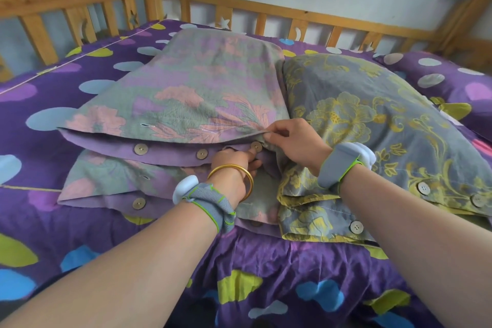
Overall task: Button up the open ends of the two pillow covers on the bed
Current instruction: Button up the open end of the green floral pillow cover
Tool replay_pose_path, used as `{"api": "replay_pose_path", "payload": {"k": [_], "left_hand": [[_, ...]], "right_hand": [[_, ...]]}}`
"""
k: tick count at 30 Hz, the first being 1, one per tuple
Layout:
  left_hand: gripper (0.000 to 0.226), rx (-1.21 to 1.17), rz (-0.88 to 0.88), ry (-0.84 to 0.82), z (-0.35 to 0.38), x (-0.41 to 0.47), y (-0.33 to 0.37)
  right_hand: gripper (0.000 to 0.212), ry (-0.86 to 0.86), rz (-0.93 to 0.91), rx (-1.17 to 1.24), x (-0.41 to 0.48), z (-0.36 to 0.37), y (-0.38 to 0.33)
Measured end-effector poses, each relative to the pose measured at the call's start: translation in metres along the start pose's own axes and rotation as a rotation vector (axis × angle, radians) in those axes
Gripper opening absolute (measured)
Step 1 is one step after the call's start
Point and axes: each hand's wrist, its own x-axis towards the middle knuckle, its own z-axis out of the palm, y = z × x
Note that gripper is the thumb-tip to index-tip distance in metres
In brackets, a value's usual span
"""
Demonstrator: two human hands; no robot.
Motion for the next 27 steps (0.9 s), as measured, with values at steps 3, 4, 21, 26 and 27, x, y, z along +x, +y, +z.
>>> {"api": "replay_pose_path", "payload": {"k": [3, 4, 21, 26, 27], "left_hand": [[0.018, 0.044, 0.052, 0.021, 0.000, 0.002, 0.001], [0.020, 0.057, 0.076, 0.030, -0.001, 0.002, 0.001], [0.017, 0.069, 0.093, 0.100, -0.002, 0.008, 0.000], [0.063, 0.042, 0.025, 0.023, -0.001, 0.002, 0.004], [0.066, 0.037, 0.014, 0.018, -0.001, 0.003, 0.004]], "right_hand": [[0.015, 0.012, -0.019, -0.010, -0.002, -0.003, -0.001], [0.017, 0.003, -0.020, -0.017, -0.003, -0.004, -0.002], [0.007, 0.025, -0.066, -0.218, -0.005, 0.000, -0.012], [0.011, 0.047, -0.086, -0.368, -0.009, 0.006, -0.016], [0.012, 0.049, -0.116, -0.405, -0.009, 0.007, -0.016]]}}
